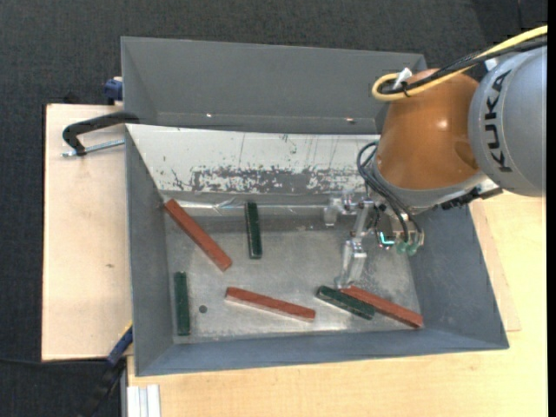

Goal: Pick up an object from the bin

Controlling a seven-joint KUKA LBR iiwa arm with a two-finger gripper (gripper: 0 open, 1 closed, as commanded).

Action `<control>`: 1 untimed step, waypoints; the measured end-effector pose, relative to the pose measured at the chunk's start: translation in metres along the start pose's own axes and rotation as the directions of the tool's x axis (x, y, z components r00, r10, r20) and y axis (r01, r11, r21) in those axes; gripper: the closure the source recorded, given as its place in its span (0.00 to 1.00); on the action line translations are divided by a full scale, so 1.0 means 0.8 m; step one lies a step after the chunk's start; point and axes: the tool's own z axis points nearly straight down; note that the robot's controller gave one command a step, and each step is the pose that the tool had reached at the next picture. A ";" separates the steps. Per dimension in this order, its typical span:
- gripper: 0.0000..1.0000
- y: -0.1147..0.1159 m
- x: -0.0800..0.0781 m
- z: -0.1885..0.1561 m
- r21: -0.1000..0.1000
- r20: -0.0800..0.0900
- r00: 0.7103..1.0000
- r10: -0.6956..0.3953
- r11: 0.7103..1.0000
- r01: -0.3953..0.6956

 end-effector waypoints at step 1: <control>0.00 0.000 -0.002 -0.005 0.000 0.008 1.000 0.000 1.000 0.000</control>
Offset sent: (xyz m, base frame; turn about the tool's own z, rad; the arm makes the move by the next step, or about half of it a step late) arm -0.0309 -0.0741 -0.1074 -0.0945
